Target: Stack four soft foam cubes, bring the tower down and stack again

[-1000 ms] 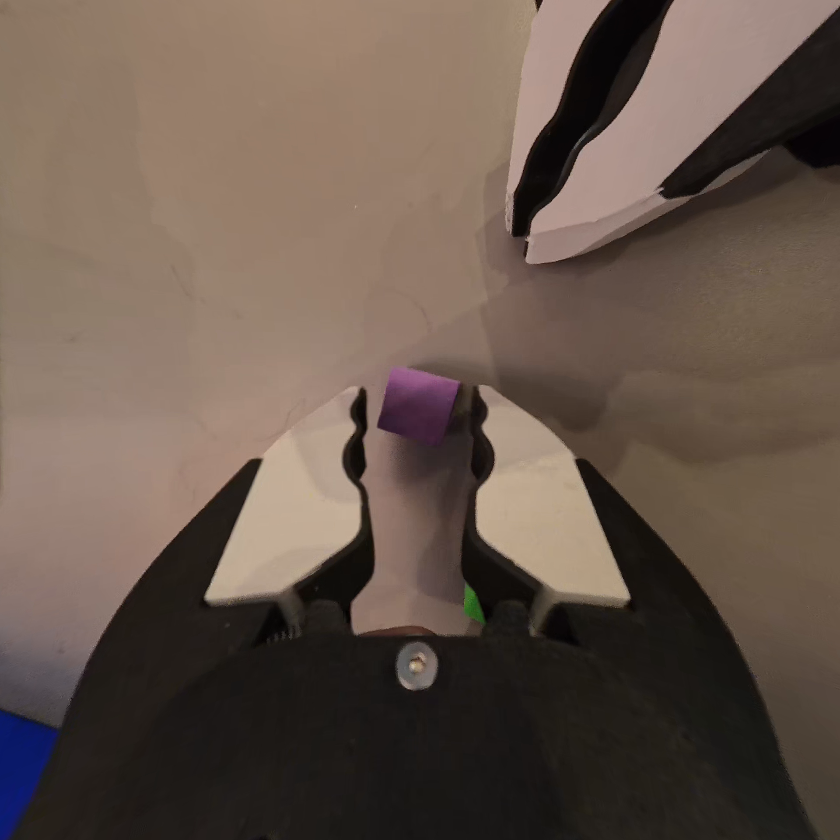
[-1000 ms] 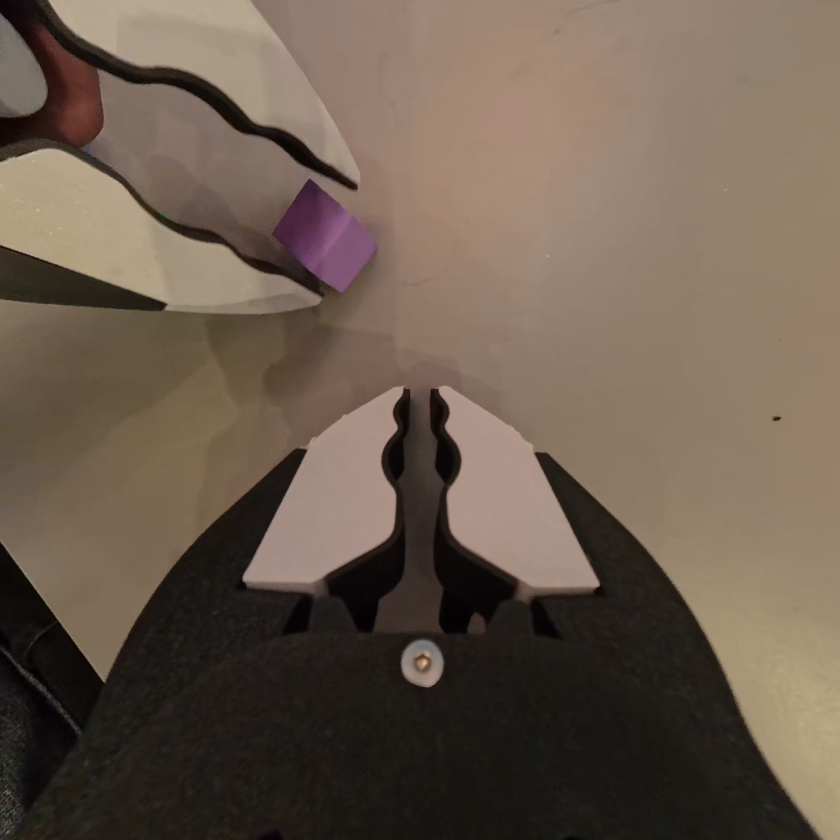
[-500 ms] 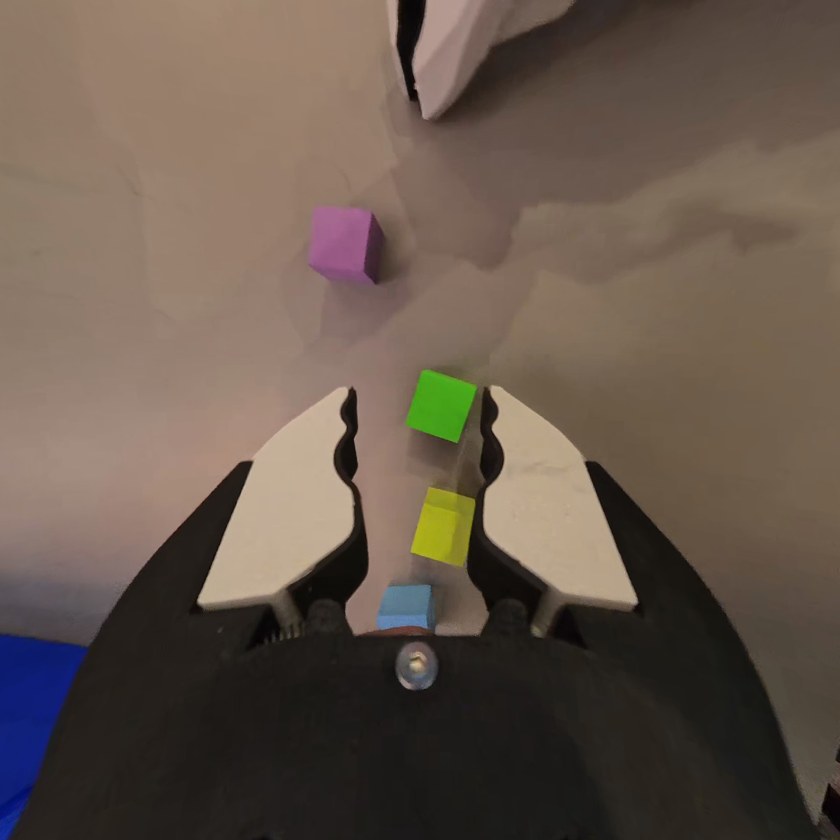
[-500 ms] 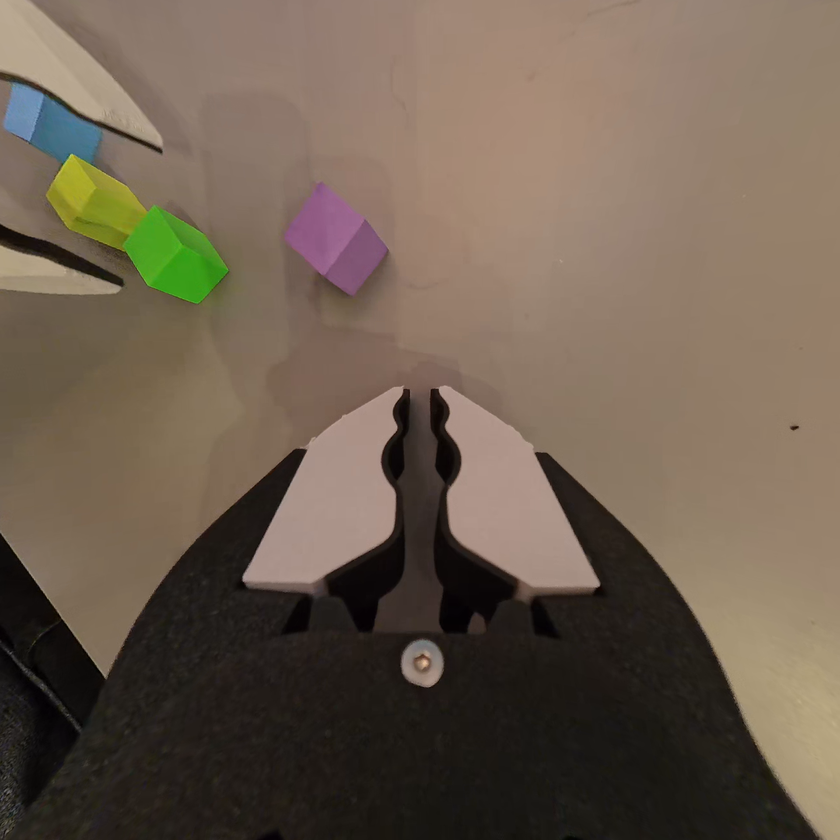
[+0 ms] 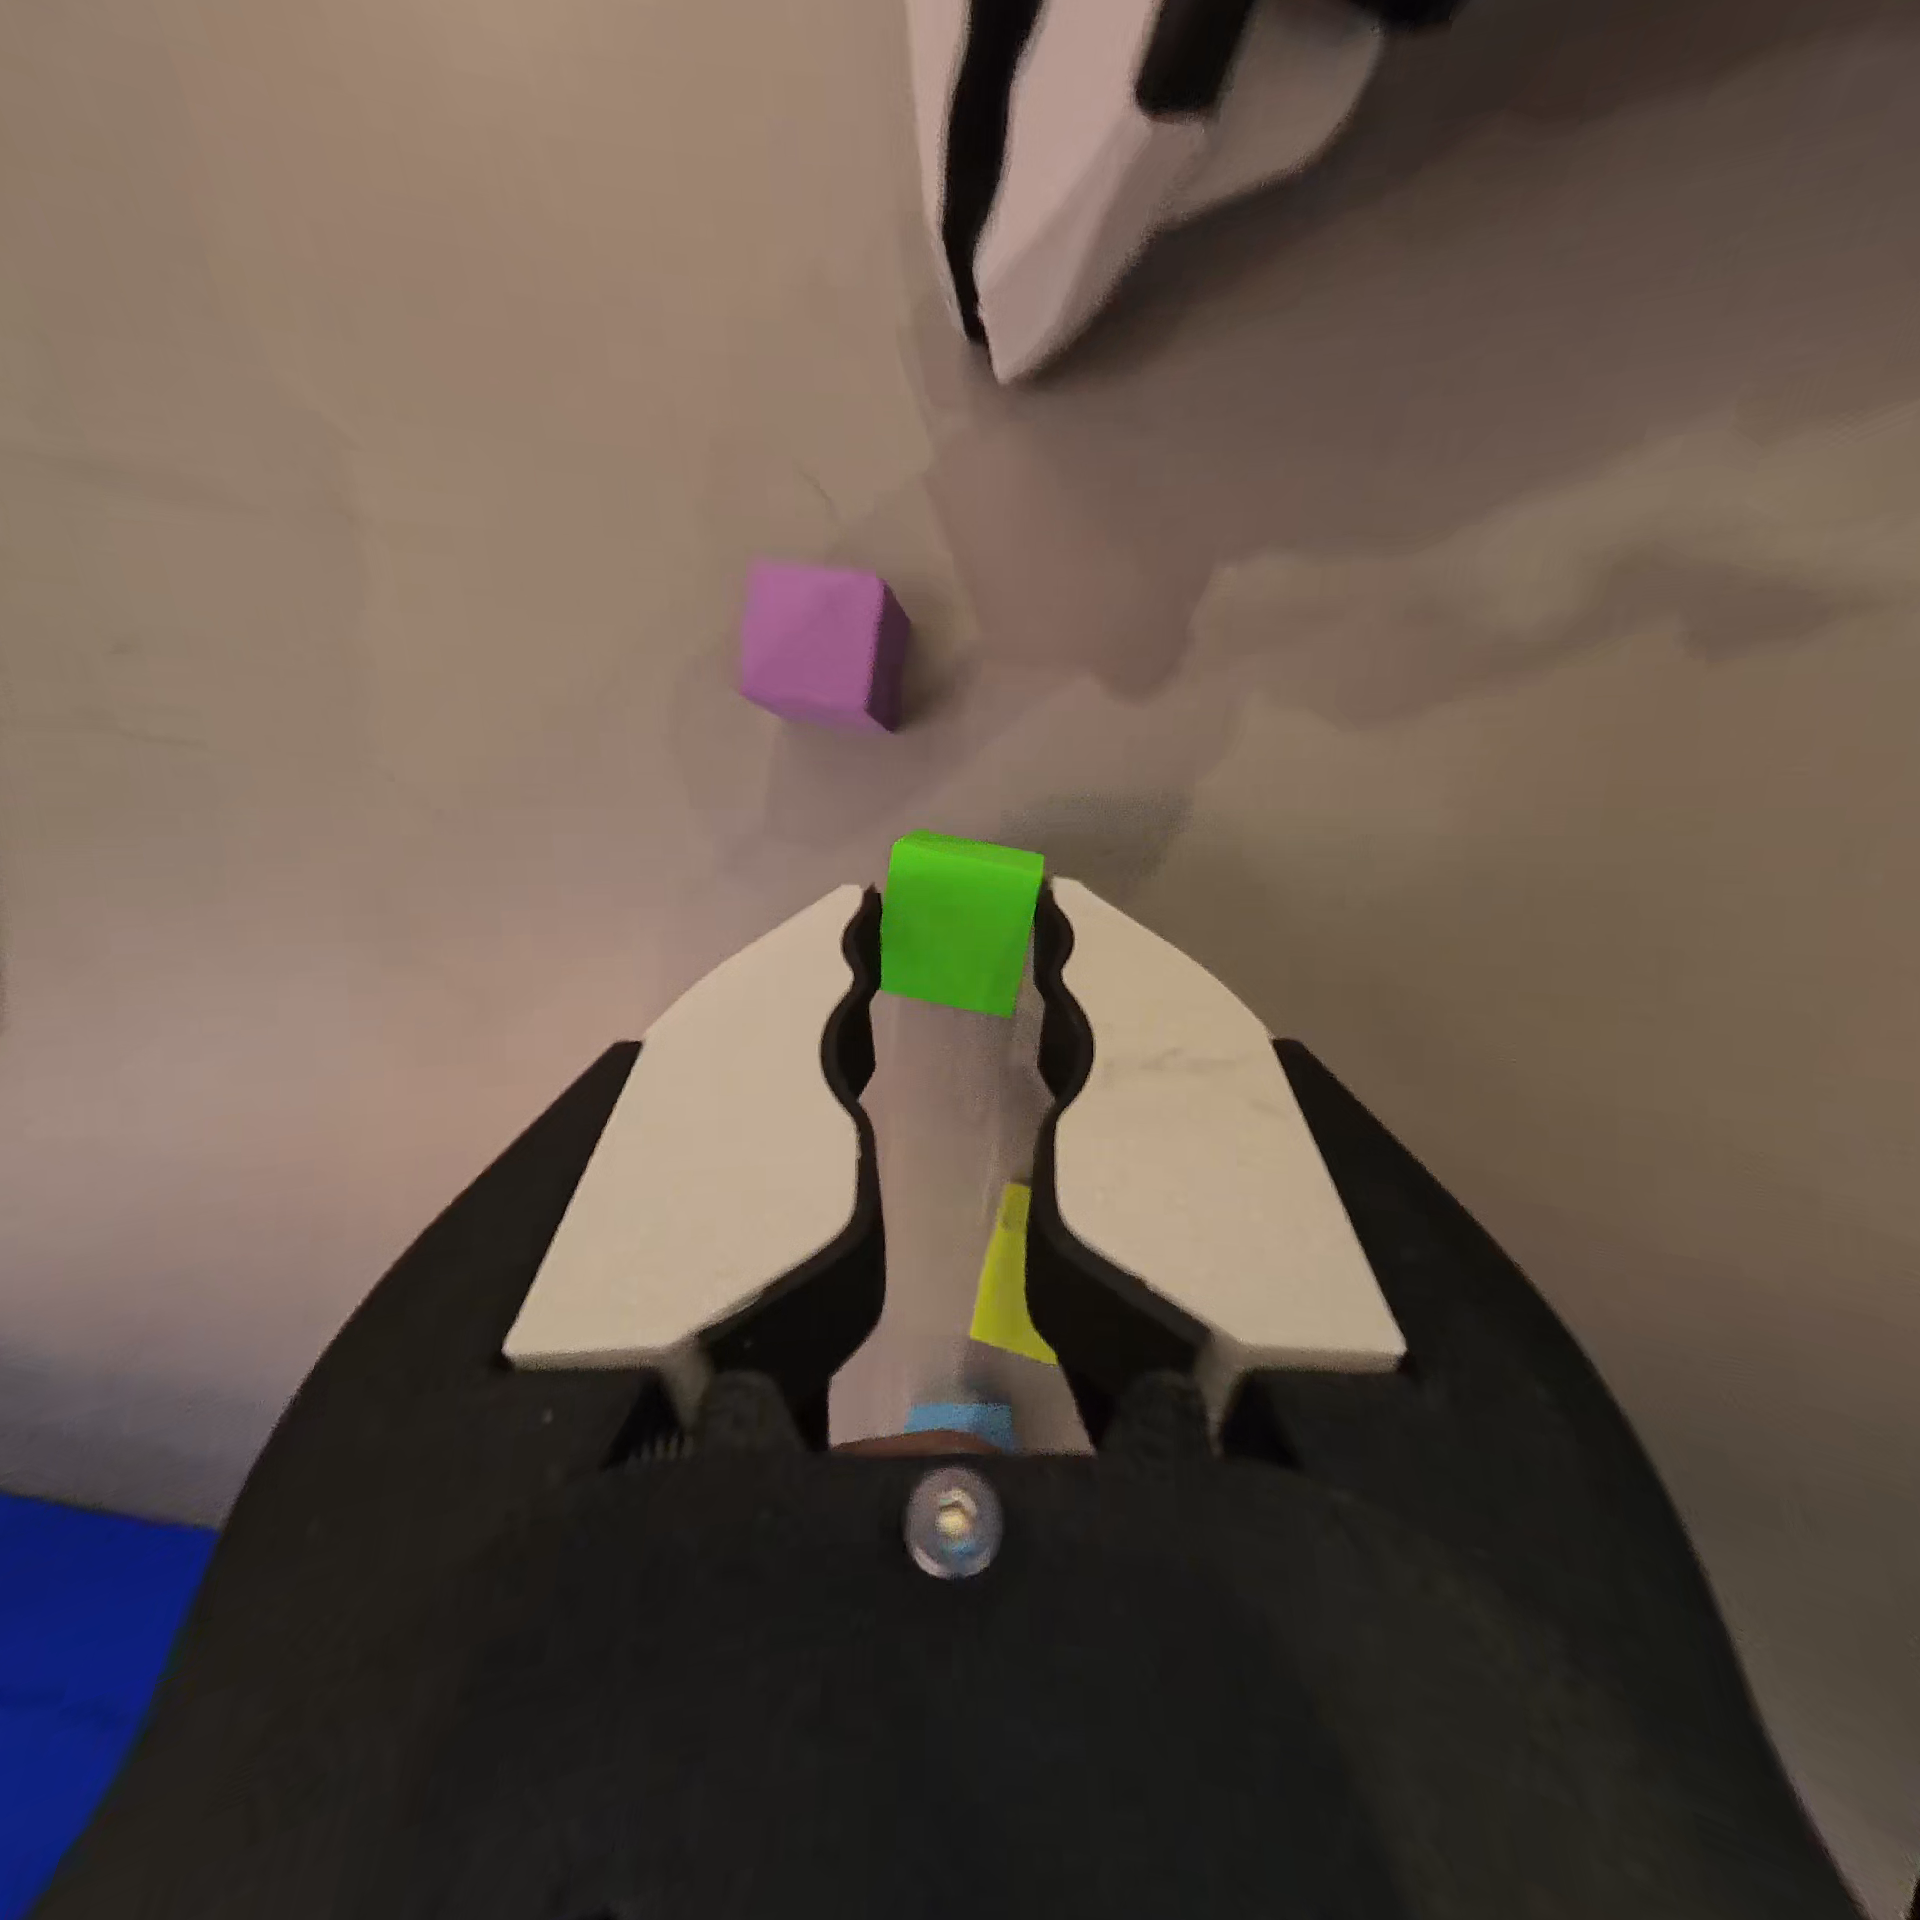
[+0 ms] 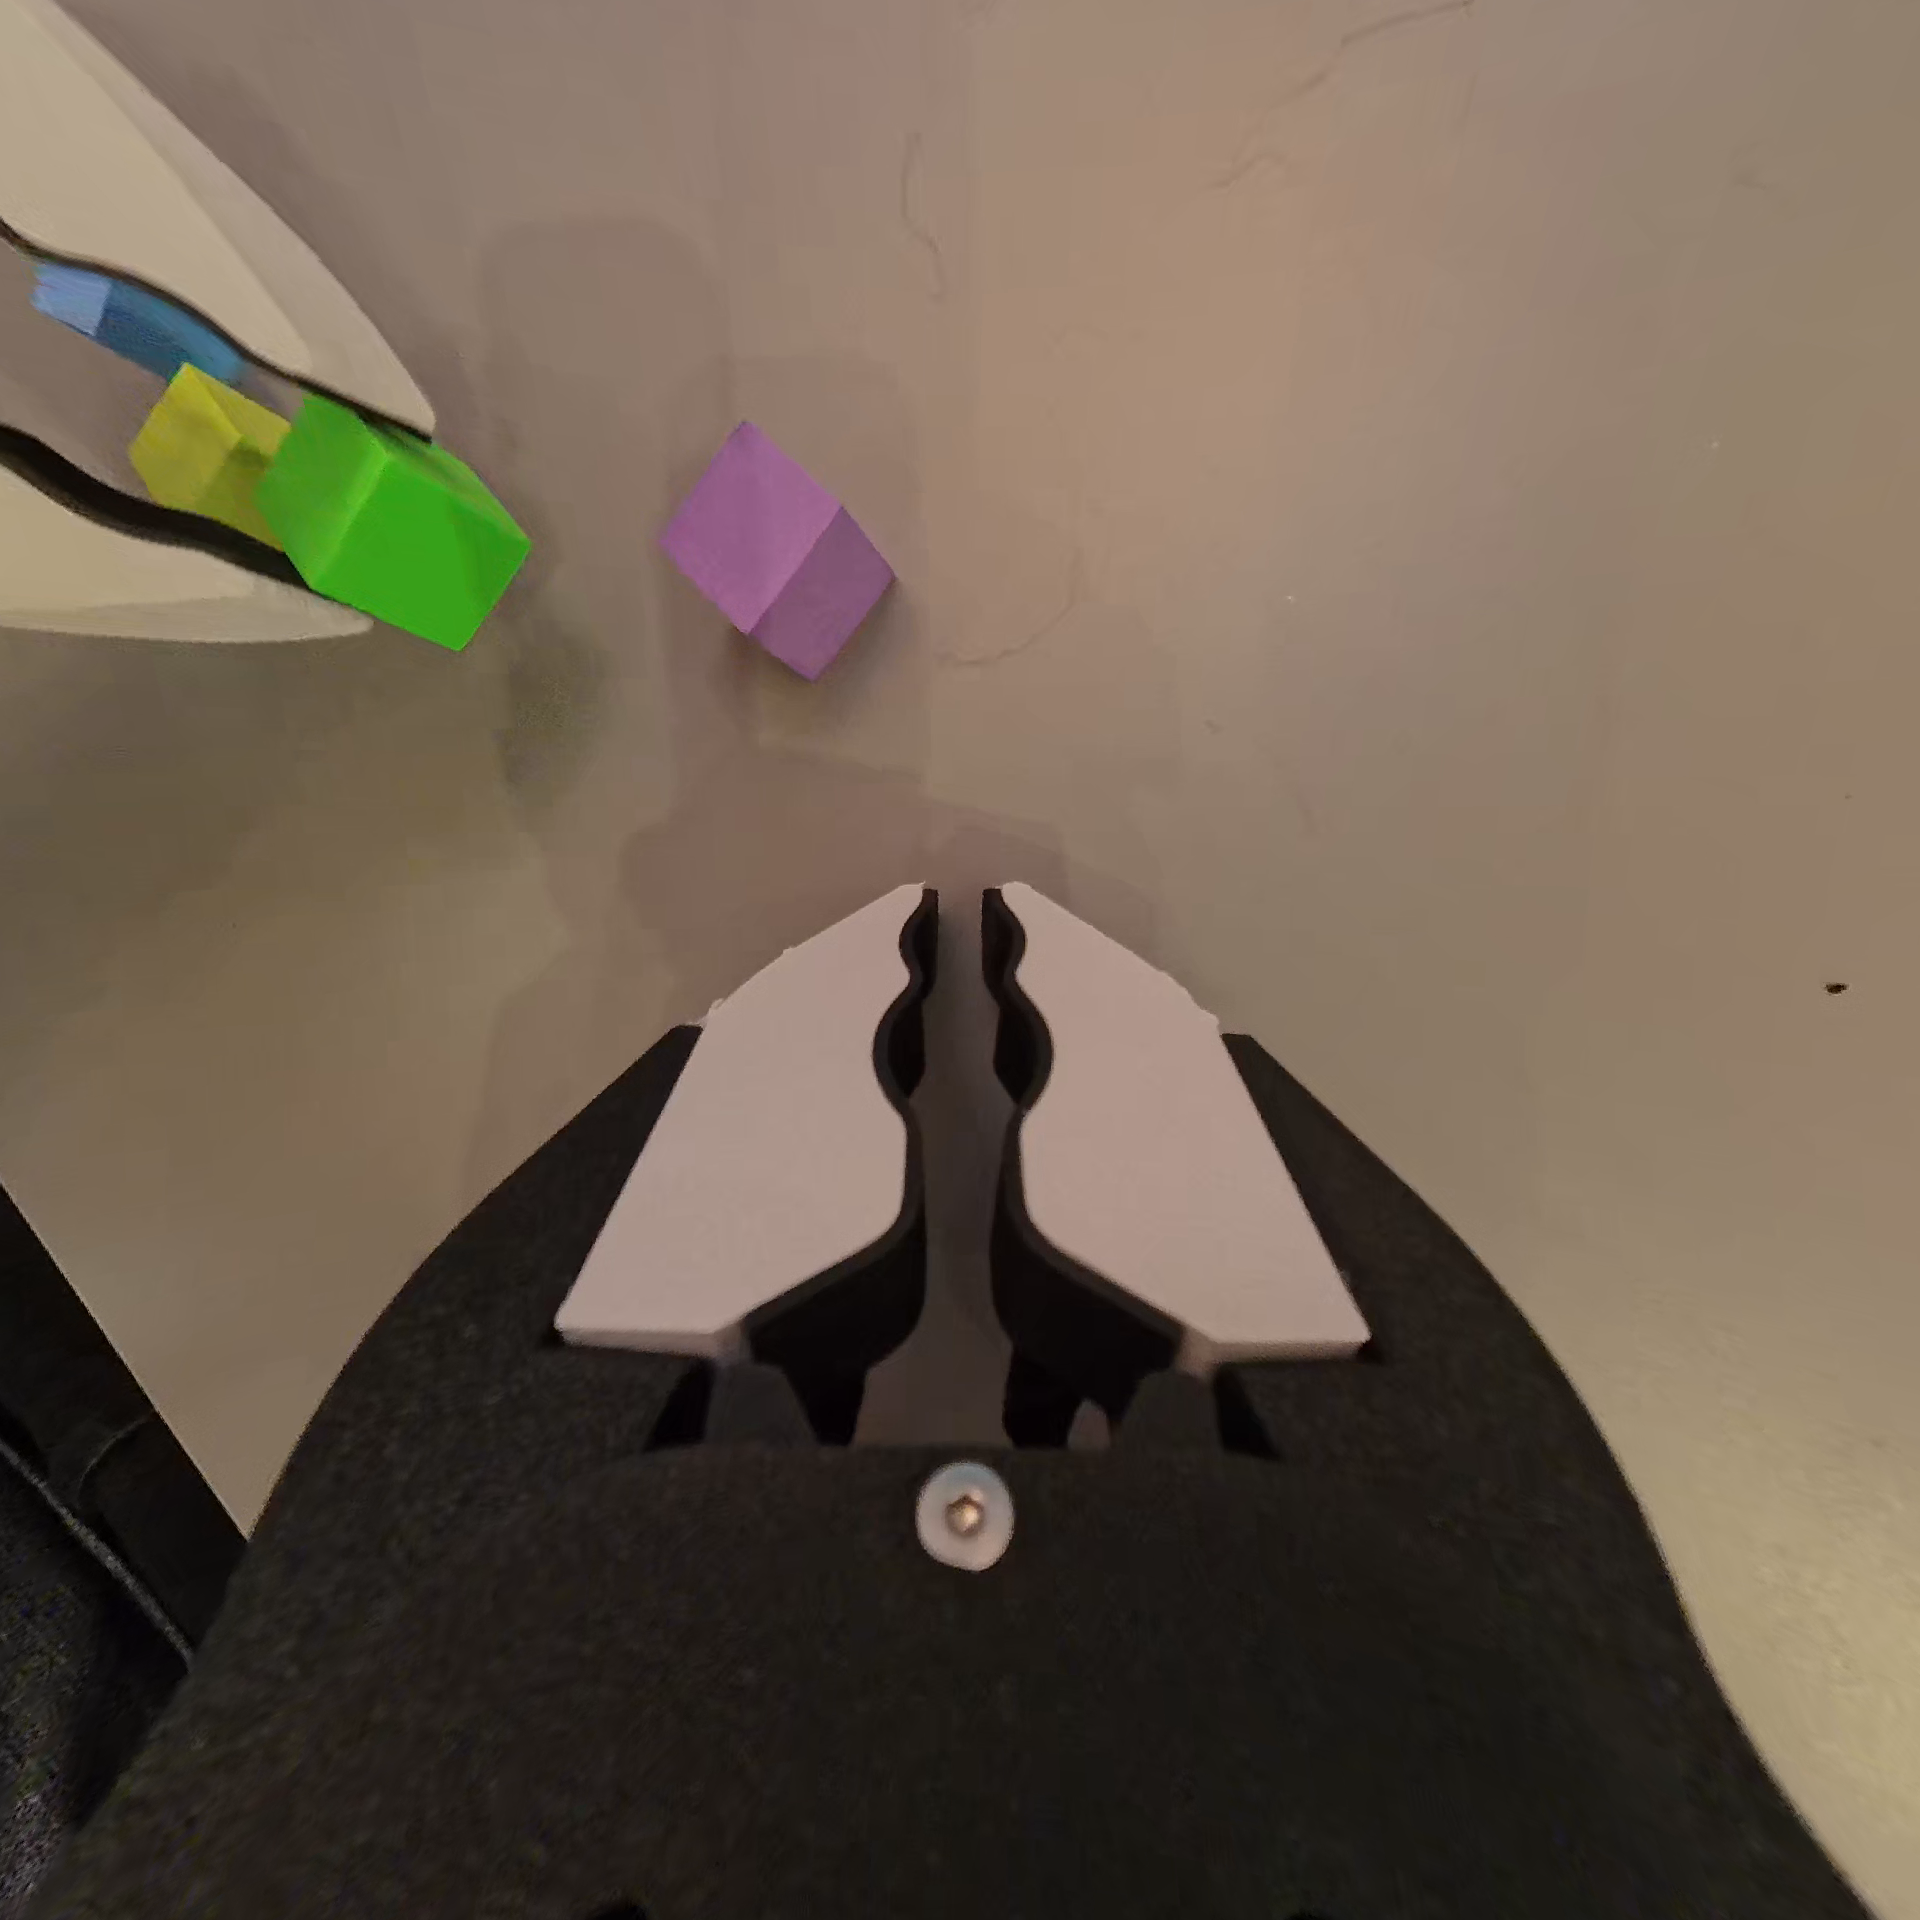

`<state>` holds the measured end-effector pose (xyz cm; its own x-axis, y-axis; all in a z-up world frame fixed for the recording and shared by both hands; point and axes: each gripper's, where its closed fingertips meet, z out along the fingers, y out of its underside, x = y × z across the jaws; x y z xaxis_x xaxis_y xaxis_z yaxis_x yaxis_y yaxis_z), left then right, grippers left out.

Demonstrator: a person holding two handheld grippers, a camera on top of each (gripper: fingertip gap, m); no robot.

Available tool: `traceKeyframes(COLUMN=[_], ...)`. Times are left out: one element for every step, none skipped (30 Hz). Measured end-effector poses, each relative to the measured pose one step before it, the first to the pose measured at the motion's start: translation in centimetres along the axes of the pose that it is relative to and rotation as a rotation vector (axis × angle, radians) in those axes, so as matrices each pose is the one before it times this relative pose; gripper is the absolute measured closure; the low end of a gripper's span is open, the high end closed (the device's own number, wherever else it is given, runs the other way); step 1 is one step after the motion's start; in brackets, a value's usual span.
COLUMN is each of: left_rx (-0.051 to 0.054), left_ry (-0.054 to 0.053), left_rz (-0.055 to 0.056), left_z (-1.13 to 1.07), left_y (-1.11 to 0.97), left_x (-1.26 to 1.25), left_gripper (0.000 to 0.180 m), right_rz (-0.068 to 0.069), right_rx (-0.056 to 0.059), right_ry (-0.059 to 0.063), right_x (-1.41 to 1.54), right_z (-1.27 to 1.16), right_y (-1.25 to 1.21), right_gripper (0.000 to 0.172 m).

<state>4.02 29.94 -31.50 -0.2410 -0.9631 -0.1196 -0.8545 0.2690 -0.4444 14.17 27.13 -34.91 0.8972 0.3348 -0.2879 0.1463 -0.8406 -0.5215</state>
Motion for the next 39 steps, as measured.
traceKeyframes(left_rx=[0.0101,0.0042,0.0019,0.0008,-0.0035,-0.0058,-0.0037,0.0039,0.0046,0.0009,-0.0034,-0.0028,0.0014,0.0031,-0.0016,-0.0081,-0.0058,-0.0017,-0.0006,-0.0038,-0.004,0.001,-0.0004,-0.0085,-0.0128,-0.0089,0.0017,0.0032,-0.0031,-0.0039,0.0009,0.0015,-0.0021,0.0002,0.0028,-0.0002,0.0007,0.0006,0.0003], left_ry=[-0.0166,-0.012,-0.0046,-0.0022,-0.0073,-0.0056,0.0031,0.0046,0.0048,0.0055,0.0016,-0.0004,0.005,0.0043,0.0007,-0.002,-0.0013,0.0034,0.0029,-0.0018,-0.0009,0.0032,0.0037,-0.0045,-0.0079,-0.0015,0.0079,0.0059,-0.0031,-0.0017,0.0018,0.0031,-0.0009,0.001,0.0025,0.0001,-0.0011,0.0021,0.0003], left_rz=[-0.0077,-0.0051,-0.0029,-0.0037,-0.0038,-0.0013,0.0007,0.0028,0.002,-0.0003,0.0013,0.0025,0.0002,0.0007,0.0029,0.0046,0.0035,0.0008,0.0012,0.0031,0.0032,0.0019,0.0012,0.0024,0.0039,0.0047,0.0035,0.0005,-0.0012,-0.001,0.0007,-0.0008,-0.0016,-0.0015,-0.0007,-0.001,-0.0031,-0.0014,0.0011], left_z=[-0.138,-0.034,0.053,0.105,0.172,0.201,0.221,0.203,0.194,0.176,0.18,0.156,0.127,0.098,0.086,0.097,0.09,0.075,0.069,0.054,0.057,0.043,0.033,0.051,0.072,0.06,0.022,-0.01,0.005,0.004,0.015,0.019,0.062,0.055,0.024,0.03,0.001,0.009,0.007], left_y=[-0.633,-0.568,-0.525,-0.465,-0.355,-0.252,-0.242,-0.315,-0.297,-0.219,-0.126,-0.131,-0.162,-0.172,-0.094,0.006,0.0,-0.046,-0.063,-0.025,-0.033,-0.093,-0.072,0.064,0.145,0.097,-0.049,-0.059,0.037,0.063,-0.007,-0.015,0.037,-0.019,-0.045,0.011,-0.008,-0.008,0.006], left_x=[-0.518,-0.435,-0.295,-0.264,-0.331,-0.283,-0.132,-0.062,-0.049,-0.027,-0.07,-0.084,0.008,-0.003,-0.04,-0.073,-0.06,-0.01,0.0,-0.044,-0.026,0.047,0.049,-0.077,-0.123,-0.013,0.153,0.12,-0.053,-0.042,0.02,0.048,-0.026,0.01,0.035,-0.01,-0.044,0.006,0.009], left_gripper=[0.153,0.153,0.153,0.153,0.153,0.153,0.153,0.153,0.153,0.153,0.153,0.153,0.153,0.153,0.153,0.153,0.153,0.153,0.153,0.153,0.153,0.153,0.153,0.153,0.153,0.153,0.153,0.153,0.153,0.153,0.153,0.153,0.153,0.153,0.153,0.153,0.153,0.153,0.153], right_rz=[-0.0002,0.0,-0.0003,-0.0001,0.0009,0.0011,0.0011,0.0008,0.0003,0.0,0.0,0.0004,0.0004,0.0002,-0.0009,-0.0011,0.0007,0.0011,0.0005,0.0005,0.0001,-0.0003,0.0001,0.0001,-0.0009,-0.0014,0.0,0.0004,0.0004,0.0007,-0.0001,-0.0006,-0.0002,-0.0004,-0.0004,-0.0003,0.0001,0.0002,-0.0001], right_rx=[0.0003,0.0,0.0001,0.0003,0.0004,0.0005,0.0005,0.0003,0.0002,0.0002,0.0004,0.0006,0.0004,0.0,-0.0007,-0.0005,0.0001,0.0004,0.0004,0.0001,-0.0002,0.0,0.0004,0.0,-0.0003,-0.0002,0.0003,0.0002,0.0003,0.0002,-0.0002,-0.0004,-0.0003,-0.0001,-0.0002,0.0,0.0003,0.0001,-0.0001], right_ry=[-0.0005,-0.0005,-0.0002,-0.0009,-0.0021,-0.0022,-0.002,-0.0017,-0.0012,-0.0008,-0.0011,-0.0015,-0.0019,-0.0016,0.0003,0.0004,-0.0008,-0.0013,-0.001,-0.0007,-0.0002,-0.0002,-0.0011,-0.0015,0.0006,0.0008,0.0,-0.0005,-0.0008,-0.0007,0.0,0.0006,0.0005,0.0006,0.0005,0.0002,0.0,0.0001,0.0002], right_x=[-0.015,-0.01,-0.001,-0.002,-0.001,0.003,0.0,0.002,0.001,0.006,-0.015,-0.007,-0.021,-0.025,0.004,-0.005,0.006,-0.004,0.002,-0.001,0.0,0.0,-0.02,-0.028,-0.015,-0.007,-0.01,-0.001,-0.004,0.007,0.001,0.003,0.002,-0.002,-0.003,-0.004,0.008,-0.004,-0.003], right_z=[0.006,-0.005,0.001,-0.002,0.002,-0.005,0.003,-0.002,-0.007,0.009,0.003,0.012,0.015,0.013,0.003,0.005,-0.003,0.002,-0.006,0.005,0.003,0.0,0.012,0.025,0.003,0.012,0.006,-0.003,-0.002,-0.003,-0.002,0.001,0.007,-0.001,-0.005,0.004,-0.002,-0.003,0.008], right_y=[-0.005,0.009,-0.001,-0.002,-0.004,0.005,-0.006,0.005,0.0,-0.004,-0.005,-0.009,-0.008,-0.019,0.0,0.004,-0.007,0.003,-0.002,0.005,-0.006,0.001,-0.016,-0.015,-0.005,-0.002,-0.005,-0.001,-0.002,-0.009,0.003,0.004,-0.006,0.009,-0.004,-0.001,-0.002,0.007,-0.009], right_gripper=[0.164,0.164,0.164,0.164,0.164,0.164,0.164,0.164,0.164,0.164,0.164,0.164,0.164,0.164,0.164,0.164,0.164,0.164,0.164,0.164,0.164,0.164,0.164,0.164,0.164,0.164,0.164,0.164,0.164,0.164,0.164,0.164,0.164,0.164,0.164,0.164,0.164,0.164,0.164])
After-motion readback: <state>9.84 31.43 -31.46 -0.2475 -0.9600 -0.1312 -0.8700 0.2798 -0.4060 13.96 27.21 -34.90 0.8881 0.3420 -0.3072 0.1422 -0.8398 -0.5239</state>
